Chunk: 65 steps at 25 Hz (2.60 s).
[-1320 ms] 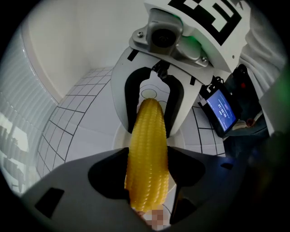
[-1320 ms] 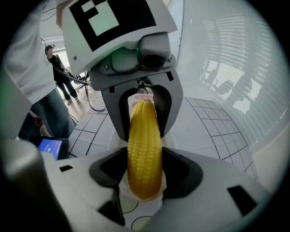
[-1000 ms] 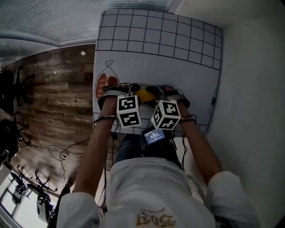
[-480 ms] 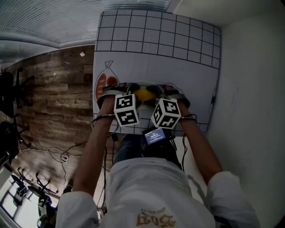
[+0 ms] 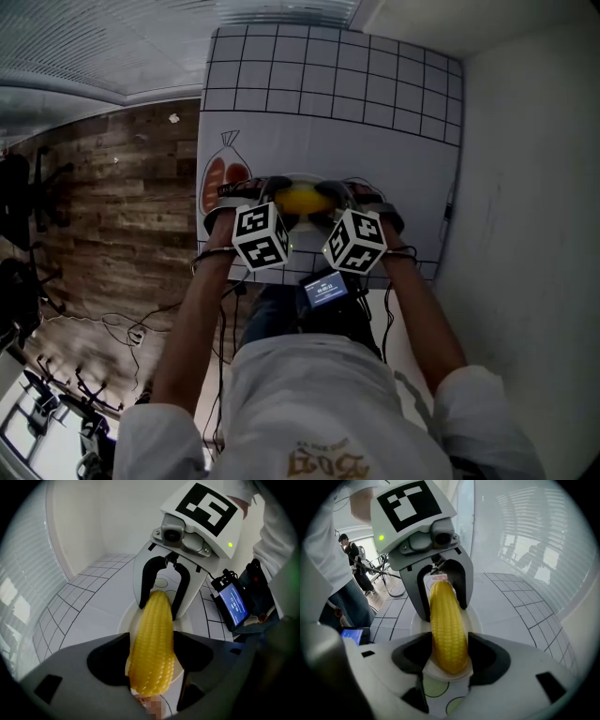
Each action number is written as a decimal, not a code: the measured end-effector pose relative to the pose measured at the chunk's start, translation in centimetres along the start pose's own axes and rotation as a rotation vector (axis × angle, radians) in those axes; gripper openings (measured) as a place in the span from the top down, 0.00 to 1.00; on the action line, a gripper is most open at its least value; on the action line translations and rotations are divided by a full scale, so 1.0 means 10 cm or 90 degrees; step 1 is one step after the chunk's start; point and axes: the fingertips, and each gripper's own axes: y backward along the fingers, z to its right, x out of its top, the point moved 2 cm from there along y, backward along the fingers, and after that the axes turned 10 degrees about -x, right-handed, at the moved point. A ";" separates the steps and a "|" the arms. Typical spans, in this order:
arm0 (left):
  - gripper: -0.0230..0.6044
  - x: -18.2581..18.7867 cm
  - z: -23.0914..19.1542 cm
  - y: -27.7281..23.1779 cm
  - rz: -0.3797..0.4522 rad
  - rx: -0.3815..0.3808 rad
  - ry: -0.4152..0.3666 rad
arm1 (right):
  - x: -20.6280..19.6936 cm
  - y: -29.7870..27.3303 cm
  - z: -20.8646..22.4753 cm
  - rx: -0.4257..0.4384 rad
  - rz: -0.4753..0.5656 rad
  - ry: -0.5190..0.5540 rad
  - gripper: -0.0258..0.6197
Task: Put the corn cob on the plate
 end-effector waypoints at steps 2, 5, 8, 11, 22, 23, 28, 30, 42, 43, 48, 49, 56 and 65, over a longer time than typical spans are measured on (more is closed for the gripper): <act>0.51 -0.04 0.00 0.02 0.002 -0.001 0.006 | -0.01 0.01 0.00 -0.005 -0.001 -0.009 0.58; 0.51 -0.09 0.01 0.07 0.005 0.001 0.015 | -0.02 0.03 0.00 -0.009 -0.001 -0.021 0.58; 0.51 -0.15 -0.01 0.14 0.021 0.003 0.033 | -0.02 0.06 0.03 -0.015 0.003 -0.042 0.57; 0.51 -0.21 -0.01 0.22 0.033 0.001 0.053 | -0.03 0.09 0.05 -0.023 0.002 -0.053 0.57; 0.51 -0.23 -0.03 0.62 0.130 0.077 0.085 | -0.02 0.34 0.08 -0.081 0.021 -0.103 0.57; 0.51 -0.22 -0.03 0.66 0.140 0.090 0.087 | 0.00 0.38 0.07 -0.087 0.025 -0.109 0.57; 0.51 -0.25 -0.04 0.79 0.162 0.115 0.080 | 0.11 0.55 0.09 -0.123 0.051 -0.140 0.61; 0.51 -0.21 -0.05 0.87 0.185 0.118 0.096 | 0.17 0.66 0.15 -0.161 0.070 -0.154 0.68; 0.94 0.07 0.16 1.33 0.326 0.143 0.113 | 0.46 1.24 0.34 -0.349 0.155 -0.219 0.95; 0.95 0.11 0.17 1.41 0.350 0.159 0.118 | 0.49 1.29 0.35 -0.355 0.167 -0.229 0.95; 0.95 0.36 0.18 2.01 0.533 0.249 0.170 | 0.73 1.73 0.45 -0.428 0.284 -0.252 0.95; 0.95 0.38 0.18 2.11 0.554 0.274 0.174 | 0.76 1.85 0.48 -0.444 0.307 -0.262 0.95; 0.95 0.63 0.13 2.78 0.640 0.443 0.143 | 0.76 2.32 0.69 -0.480 0.412 -0.394 0.95; 0.95 0.66 0.14 2.86 0.640 0.460 0.135 | 0.81 2.38 0.81 -0.506 0.409 -0.384 0.95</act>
